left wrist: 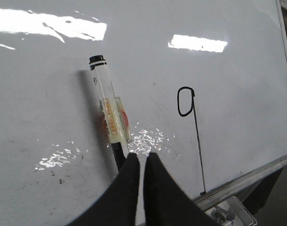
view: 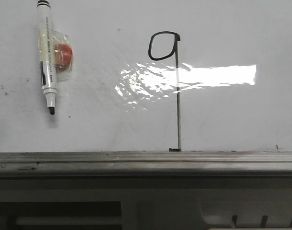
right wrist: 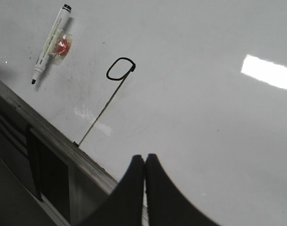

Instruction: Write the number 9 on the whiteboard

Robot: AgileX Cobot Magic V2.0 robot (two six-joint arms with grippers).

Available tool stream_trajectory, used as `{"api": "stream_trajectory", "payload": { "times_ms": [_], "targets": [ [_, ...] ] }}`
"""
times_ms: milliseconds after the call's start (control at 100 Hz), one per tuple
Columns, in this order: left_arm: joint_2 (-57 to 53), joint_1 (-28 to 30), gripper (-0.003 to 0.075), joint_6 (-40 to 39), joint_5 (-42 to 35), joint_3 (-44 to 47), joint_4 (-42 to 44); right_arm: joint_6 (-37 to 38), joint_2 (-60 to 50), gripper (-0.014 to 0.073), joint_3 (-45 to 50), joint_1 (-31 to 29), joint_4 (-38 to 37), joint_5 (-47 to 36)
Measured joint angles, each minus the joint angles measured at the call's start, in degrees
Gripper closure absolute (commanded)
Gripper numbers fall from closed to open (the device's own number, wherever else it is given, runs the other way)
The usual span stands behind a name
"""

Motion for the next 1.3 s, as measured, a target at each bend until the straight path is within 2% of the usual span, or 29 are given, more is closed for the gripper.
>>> {"api": "stream_trajectory", "payload": {
  "times_ms": [220, 360, 430, 500, 630, 670, 700, 760, 870, 1060, 1300],
  "targets": [
    [0.0, 0.3, 0.0739, 0.0, -0.8, 0.1, 1.8, 0.0, 0.0, 0.0649, 0.0, 0.0, 0.0, 0.0],
    [0.0, 4.0, 0.0739, -0.5, -1.2, 0.8, 12.4, 0.0, 0.0, 0.0649, 0.0, 0.0, 0.0, 0.0],
    [0.0, 7.4, 0.0739, -4.0, -0.7, 1.9, 20.5, 0.0, 0.0, 0.0649, 0.0, 0.0, 0.0, 0.0],
    [-0.2, 11.0, 0.0739, -13.3, 0.2, 3.0, 32.8, 0.0, 0.0, 0.0649, 0.0, 0.0, 0.0, 0.0],
    [-1.9, 17.0, 0.0739, -43.2, 2.2, 5.8, 62.9, 0.1, 0.0, 0.0649, 0.0, 0.0, 0.0, 0.0],
    [-2.7, 18.9, 0.0739, -50.4, 2.5, 7.2, 71.4, 0.1, 0.0, 0.0649, 0.0, 0.0, 0.0, 0.0],
    [-3.3, 20.0, 0.0739, -56.5, 2.5, 8.2, 76.1, 0.1, 0.0, 0.0649, 0.0, 0.0, 0.0, 0.0],
    [-5.0, 22.6, 0.0739, -63.4, 2.4, 10.8, 83.0, 0.1, 0.0, 0.0649, 0.0, 0.0, 0.0, 0.0],
    [-8.8, 26.2, 0.0739, -68.8, 1.4, 15.5, 87.4, 0.1, 0.0, 0.0649, 0.0, 0.0, 0.0, 0.0],
    [-18.3, 31.4, 0.0739, -70.4, 2.3, 18.4, 90.4, 0.1, 0.0, 0.0649, 0.0, 0.0, 0.0, 0.0],
    [-27.3, 37.7, 0.0739, -70.5, 12.7, 18.4, 91.5, 0.1, 0.0, 0.0649, 0.0, 0.0, 0.0, 0.0]
  ]
}}
